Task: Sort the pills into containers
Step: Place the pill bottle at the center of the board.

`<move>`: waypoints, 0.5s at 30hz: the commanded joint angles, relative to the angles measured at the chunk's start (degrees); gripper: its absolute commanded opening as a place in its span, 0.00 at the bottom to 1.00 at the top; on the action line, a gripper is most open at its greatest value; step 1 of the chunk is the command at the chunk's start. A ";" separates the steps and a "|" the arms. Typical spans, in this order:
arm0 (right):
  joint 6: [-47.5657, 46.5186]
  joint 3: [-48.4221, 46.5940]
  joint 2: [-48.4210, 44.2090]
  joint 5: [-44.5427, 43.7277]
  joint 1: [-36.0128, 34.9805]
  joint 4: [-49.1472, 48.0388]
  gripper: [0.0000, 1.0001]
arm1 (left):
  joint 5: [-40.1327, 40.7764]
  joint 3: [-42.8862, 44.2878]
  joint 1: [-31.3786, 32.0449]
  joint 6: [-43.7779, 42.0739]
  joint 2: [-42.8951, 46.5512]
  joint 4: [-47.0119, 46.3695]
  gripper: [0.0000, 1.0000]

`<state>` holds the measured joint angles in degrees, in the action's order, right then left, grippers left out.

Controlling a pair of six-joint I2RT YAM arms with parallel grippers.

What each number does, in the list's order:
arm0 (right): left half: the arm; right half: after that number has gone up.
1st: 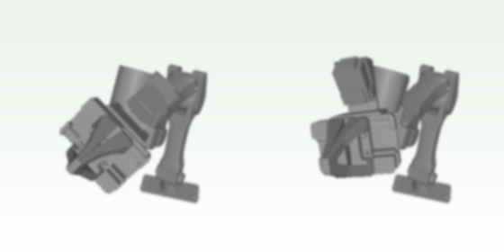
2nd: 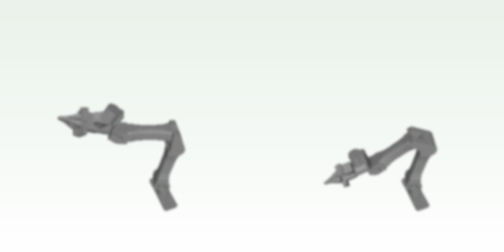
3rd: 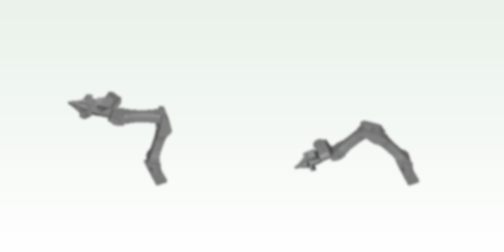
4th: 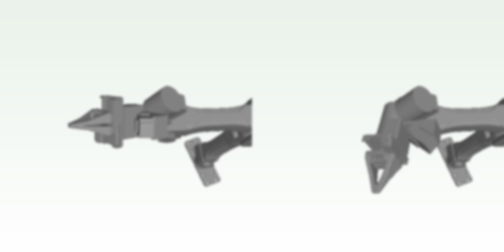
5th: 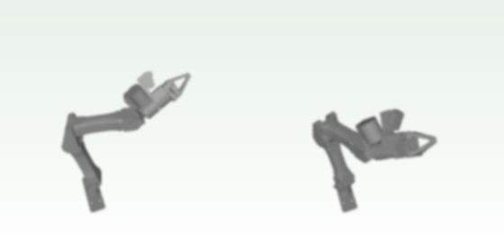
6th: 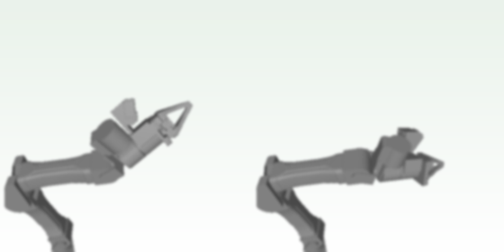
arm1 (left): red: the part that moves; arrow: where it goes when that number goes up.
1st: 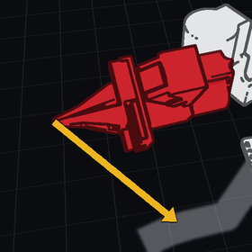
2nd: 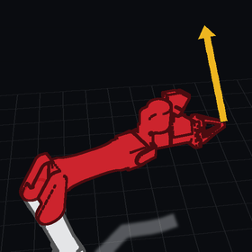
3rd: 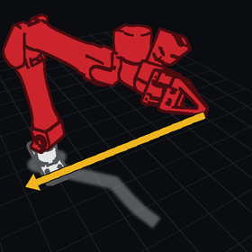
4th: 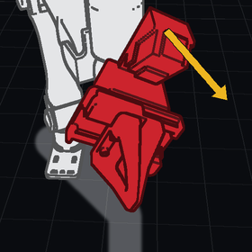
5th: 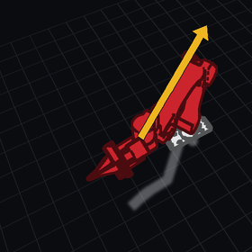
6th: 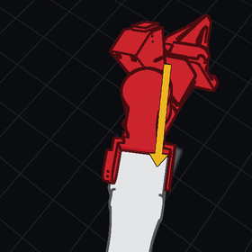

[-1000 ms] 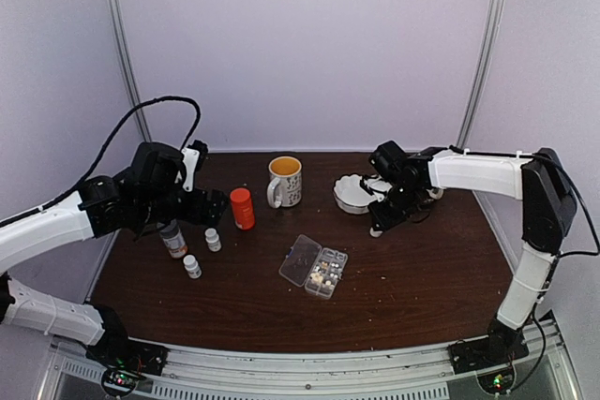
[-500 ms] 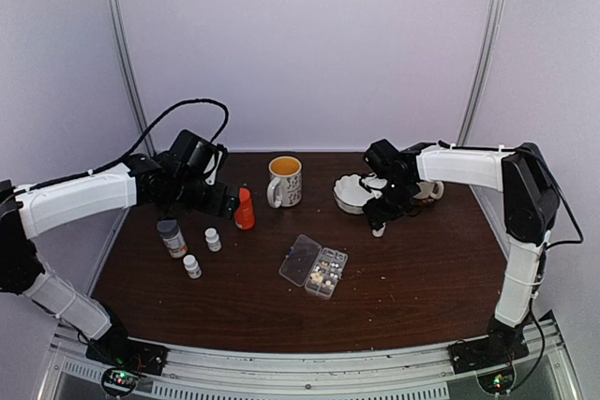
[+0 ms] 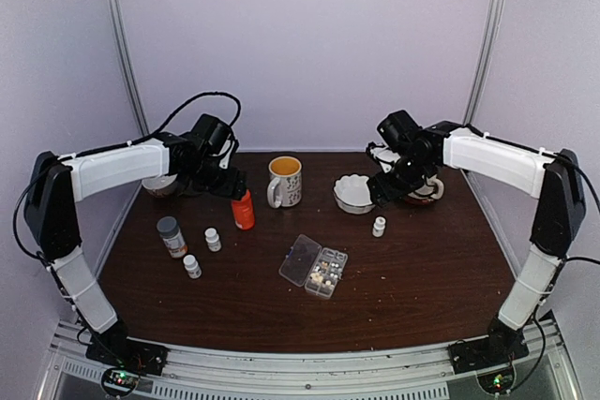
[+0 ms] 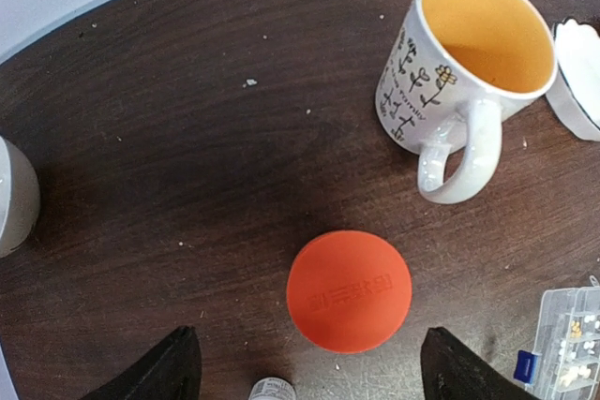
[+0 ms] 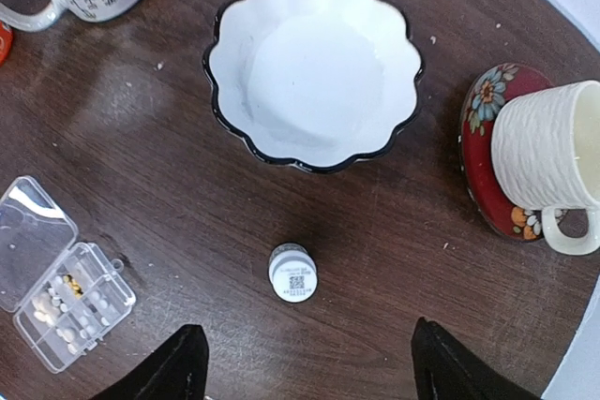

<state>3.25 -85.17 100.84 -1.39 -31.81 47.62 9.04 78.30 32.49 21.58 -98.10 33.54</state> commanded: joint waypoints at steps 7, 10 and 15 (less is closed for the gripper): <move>1.15 5.40 -10.34 -1.44 -0.24 -5.65 0.81 | -4.37 6.29 -0.76 -0.89 -6.35 3.51 0.88; 1.02 5.67 -10.57 -1.41 -0.27 -4.87 0.81 | -5.06 6.72 -0.76 -0.58 -7.26 3.46 0.86; 1.27 6.78 -10.94 -1.42 -0.33 -5.28 0.81 | -5.74 6.82 -0.67 -0.90 -7.78 3.83 0.89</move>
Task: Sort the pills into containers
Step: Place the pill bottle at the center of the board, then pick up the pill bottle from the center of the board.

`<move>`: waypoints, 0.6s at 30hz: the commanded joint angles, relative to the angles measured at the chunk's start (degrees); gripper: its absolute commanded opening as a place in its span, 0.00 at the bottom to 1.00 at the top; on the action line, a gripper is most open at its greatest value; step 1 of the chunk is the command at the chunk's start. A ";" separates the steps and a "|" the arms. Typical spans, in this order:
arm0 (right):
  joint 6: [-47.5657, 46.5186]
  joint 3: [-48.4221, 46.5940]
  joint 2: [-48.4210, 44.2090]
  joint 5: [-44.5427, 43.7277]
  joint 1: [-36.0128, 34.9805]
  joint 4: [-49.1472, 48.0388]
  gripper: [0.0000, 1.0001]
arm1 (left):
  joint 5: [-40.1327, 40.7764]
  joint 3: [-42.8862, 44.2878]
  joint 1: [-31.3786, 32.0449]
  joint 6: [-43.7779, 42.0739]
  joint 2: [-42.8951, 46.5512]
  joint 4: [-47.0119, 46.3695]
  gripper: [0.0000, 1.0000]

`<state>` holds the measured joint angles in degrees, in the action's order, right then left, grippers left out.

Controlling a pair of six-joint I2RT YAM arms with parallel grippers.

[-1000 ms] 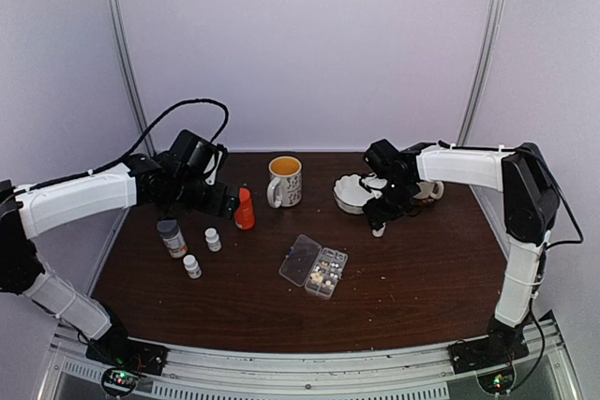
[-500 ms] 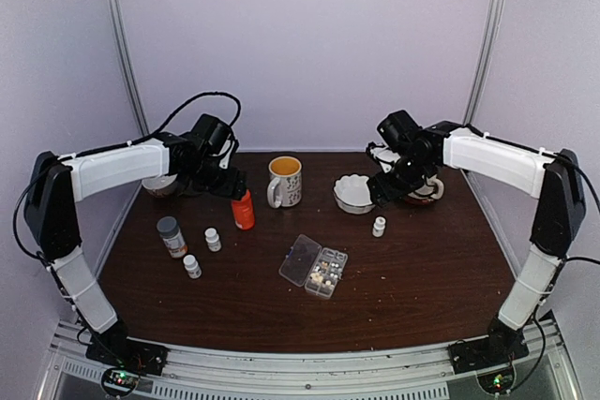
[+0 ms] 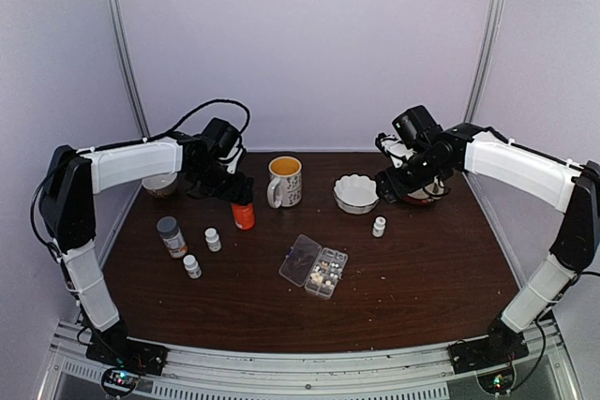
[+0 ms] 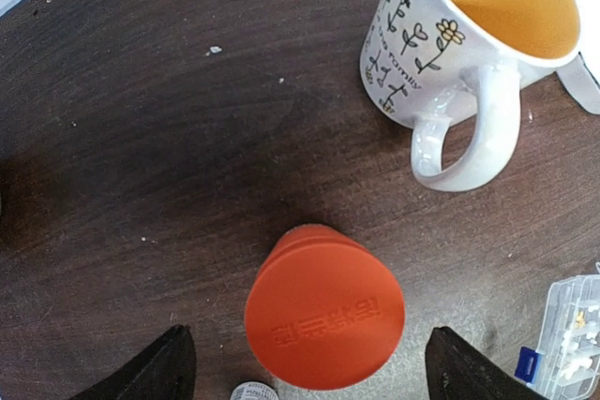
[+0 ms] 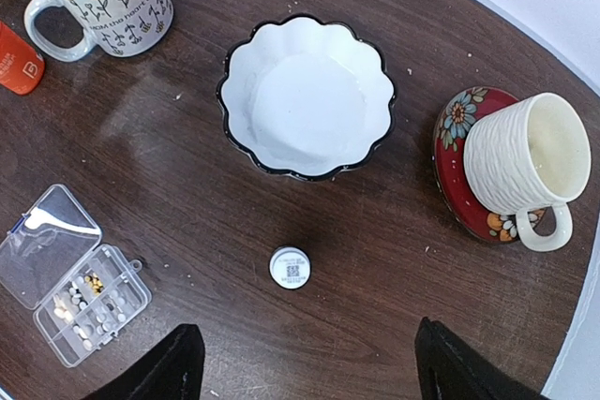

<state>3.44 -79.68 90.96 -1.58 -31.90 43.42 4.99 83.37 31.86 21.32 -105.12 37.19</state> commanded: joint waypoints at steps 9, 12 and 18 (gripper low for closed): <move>1.74 1.64 -0.82 -0.65 -0.68 -1.49 0.79 | -0.12 3.00 0.05 -0.59 -2.71 3.06 0.75; 1.61 1.60 -1.01 -0.73 -0.87 -1.16 0.79 | -0.33 3.32 0.05 -0.33 -3.23 3.07 0.69; 1.65 2.10 -2.29 -0.47 -0.97 -1.13 0.78 | 0.00 4.67 0.05 -0.50 -3.83 3.06 0.74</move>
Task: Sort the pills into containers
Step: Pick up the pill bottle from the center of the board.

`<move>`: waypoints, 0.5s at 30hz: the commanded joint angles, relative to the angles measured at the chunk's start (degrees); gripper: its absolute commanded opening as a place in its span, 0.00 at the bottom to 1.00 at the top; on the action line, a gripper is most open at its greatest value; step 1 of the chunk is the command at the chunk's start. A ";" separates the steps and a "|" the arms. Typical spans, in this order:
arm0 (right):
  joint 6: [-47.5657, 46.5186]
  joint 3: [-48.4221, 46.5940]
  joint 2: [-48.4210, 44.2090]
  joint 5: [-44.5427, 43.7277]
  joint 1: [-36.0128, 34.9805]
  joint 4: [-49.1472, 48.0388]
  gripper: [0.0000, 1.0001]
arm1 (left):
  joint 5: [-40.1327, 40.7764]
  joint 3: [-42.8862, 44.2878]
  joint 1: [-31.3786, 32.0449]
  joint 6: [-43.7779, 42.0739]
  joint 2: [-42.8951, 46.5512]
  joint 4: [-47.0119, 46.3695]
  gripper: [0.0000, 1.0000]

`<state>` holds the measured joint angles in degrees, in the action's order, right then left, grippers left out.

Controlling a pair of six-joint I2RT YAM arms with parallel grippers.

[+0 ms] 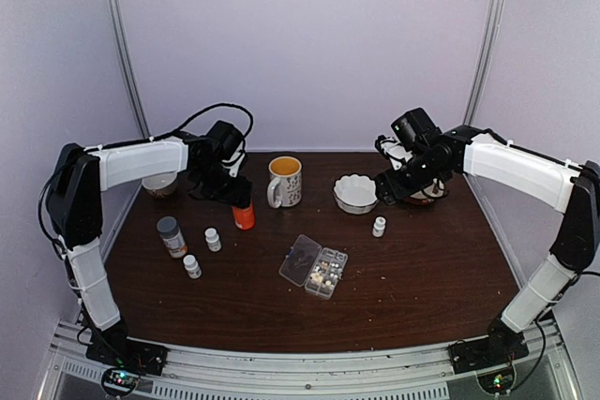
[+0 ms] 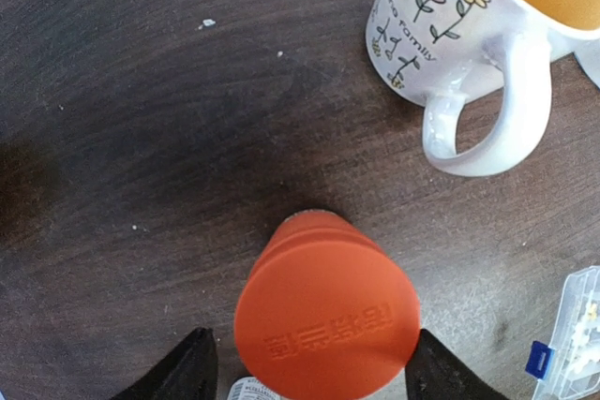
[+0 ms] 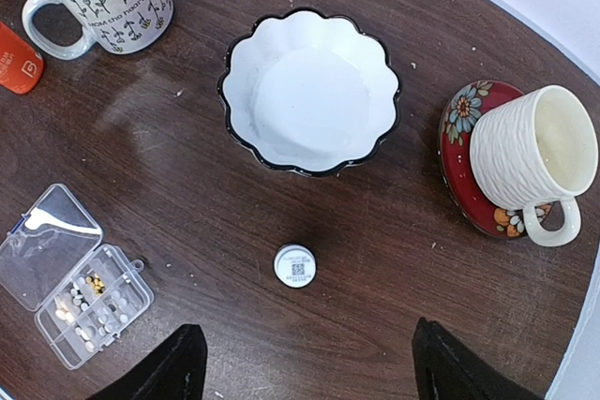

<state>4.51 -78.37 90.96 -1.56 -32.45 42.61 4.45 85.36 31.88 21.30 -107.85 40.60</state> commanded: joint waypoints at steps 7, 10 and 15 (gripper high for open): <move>0.75 1.59 -3.36 -0.45 -0.56 -0.25 0.78 | -0.24 4.47 0.03 -1.08 -2.41 -0.21 0.73; 0.76 1.81 -3.50 -0.35 -0.60 -0.05 0.78 | -0.27 4.81 0.03 -1.17 -3.04 0.22 0.66; 0.78 1.64 -4.33 -0.23 -0.69 0.40 0.77 | -0.55 4.72 0.03 -1.04 -2.28 0.44 0.52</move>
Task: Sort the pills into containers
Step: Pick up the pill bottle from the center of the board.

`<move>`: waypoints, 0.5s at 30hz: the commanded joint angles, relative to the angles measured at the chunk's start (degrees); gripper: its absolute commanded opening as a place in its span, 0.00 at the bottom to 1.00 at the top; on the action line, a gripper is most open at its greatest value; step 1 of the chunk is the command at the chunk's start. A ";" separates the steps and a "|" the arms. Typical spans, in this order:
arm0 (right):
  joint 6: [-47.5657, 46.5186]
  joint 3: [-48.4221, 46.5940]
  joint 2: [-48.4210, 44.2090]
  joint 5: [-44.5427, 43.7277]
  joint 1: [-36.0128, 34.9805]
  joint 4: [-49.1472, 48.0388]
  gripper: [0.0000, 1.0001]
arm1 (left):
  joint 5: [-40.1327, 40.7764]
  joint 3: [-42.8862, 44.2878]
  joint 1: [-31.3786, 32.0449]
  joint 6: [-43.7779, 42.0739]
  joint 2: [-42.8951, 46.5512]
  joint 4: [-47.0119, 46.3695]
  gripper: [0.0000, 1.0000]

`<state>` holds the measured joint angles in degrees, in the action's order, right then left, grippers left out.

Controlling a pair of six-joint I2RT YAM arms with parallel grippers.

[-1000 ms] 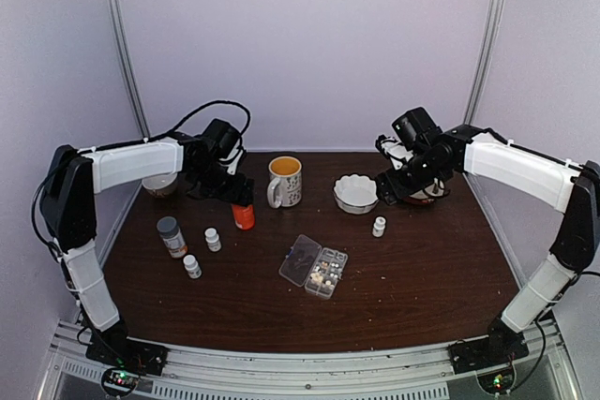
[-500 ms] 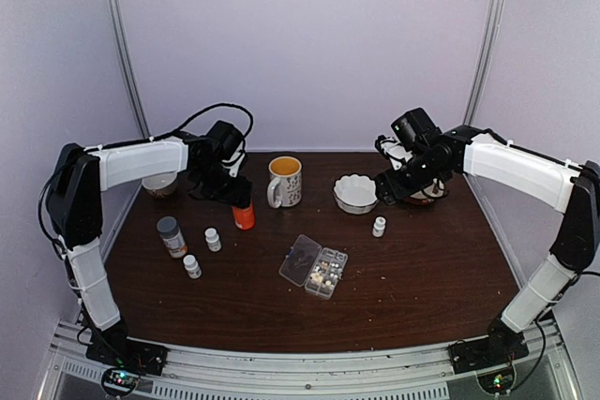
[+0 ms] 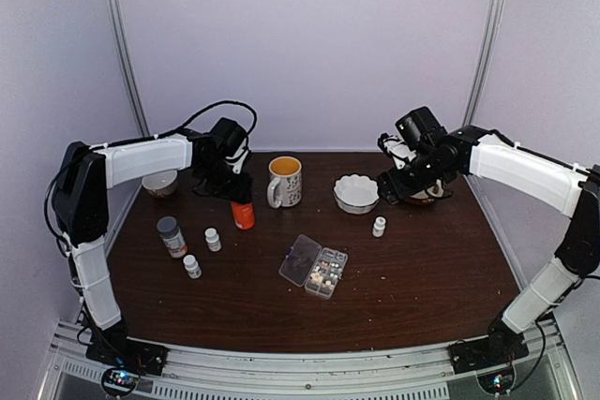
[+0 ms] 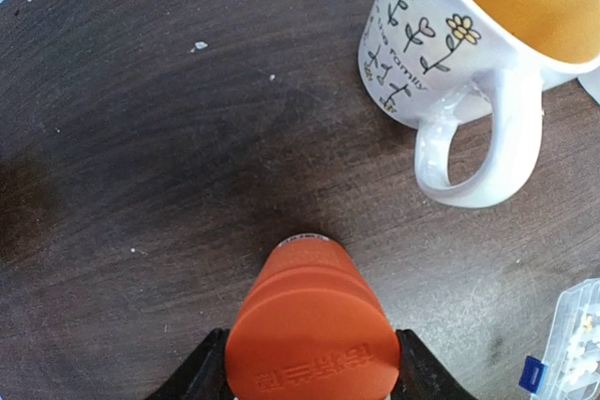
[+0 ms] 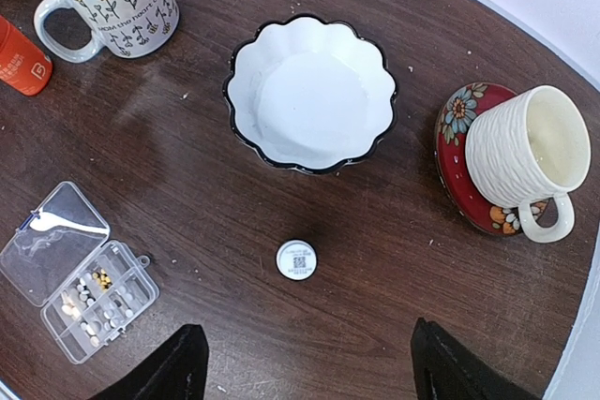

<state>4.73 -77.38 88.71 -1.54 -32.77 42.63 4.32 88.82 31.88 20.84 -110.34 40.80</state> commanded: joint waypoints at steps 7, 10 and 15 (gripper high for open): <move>2.70 1.38 -5.80 1.38 -0.79 -2.55 0.81 | -0.32 1.14 0.03 -1.30 4.16 0.25 0.42; 4.62 3.80 -9.08 4.14 -0.75 -7.57 0.92 | -3.24 0.90 0.16 -1.77 7.47 0.25 0.39; 8.82 9.96 -15.24 8.06 -0.71 -16.59 1.00 | -12.88 0.83 0.53 -2.40 14.64 0.29 0.36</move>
<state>9.43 -71.48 77.56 2.26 -33.15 34.72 -0.30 88.82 31.97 19.66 -103.44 42.15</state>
